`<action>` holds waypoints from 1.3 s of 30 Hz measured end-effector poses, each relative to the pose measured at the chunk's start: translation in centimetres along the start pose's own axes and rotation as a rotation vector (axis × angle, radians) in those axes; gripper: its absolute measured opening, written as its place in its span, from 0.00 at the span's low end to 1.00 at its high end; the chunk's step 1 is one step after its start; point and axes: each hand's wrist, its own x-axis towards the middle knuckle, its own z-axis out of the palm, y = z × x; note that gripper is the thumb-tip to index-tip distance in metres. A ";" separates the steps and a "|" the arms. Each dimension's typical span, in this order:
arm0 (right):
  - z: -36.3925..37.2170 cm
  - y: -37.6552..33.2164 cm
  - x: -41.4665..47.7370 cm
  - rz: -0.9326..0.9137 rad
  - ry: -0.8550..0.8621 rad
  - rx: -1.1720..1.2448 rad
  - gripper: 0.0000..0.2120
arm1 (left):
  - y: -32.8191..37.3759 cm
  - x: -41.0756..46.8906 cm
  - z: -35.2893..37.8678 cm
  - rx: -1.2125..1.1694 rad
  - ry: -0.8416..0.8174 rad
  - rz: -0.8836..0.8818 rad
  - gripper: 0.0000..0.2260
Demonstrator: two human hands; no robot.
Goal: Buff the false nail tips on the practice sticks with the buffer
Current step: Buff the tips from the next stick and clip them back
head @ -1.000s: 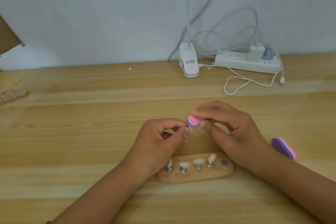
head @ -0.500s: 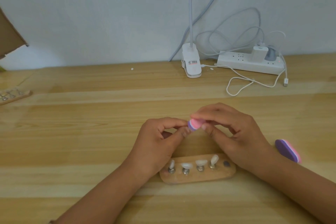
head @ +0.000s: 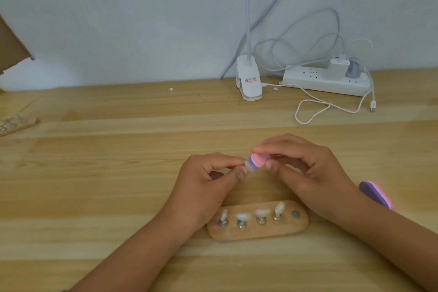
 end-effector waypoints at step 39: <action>0.7 -0.9 -0.2 -0.271 -0.033 -0.142 0.17 | 1.5 -0.3 -0.1 -0.067 -0.026 -0.018 0.07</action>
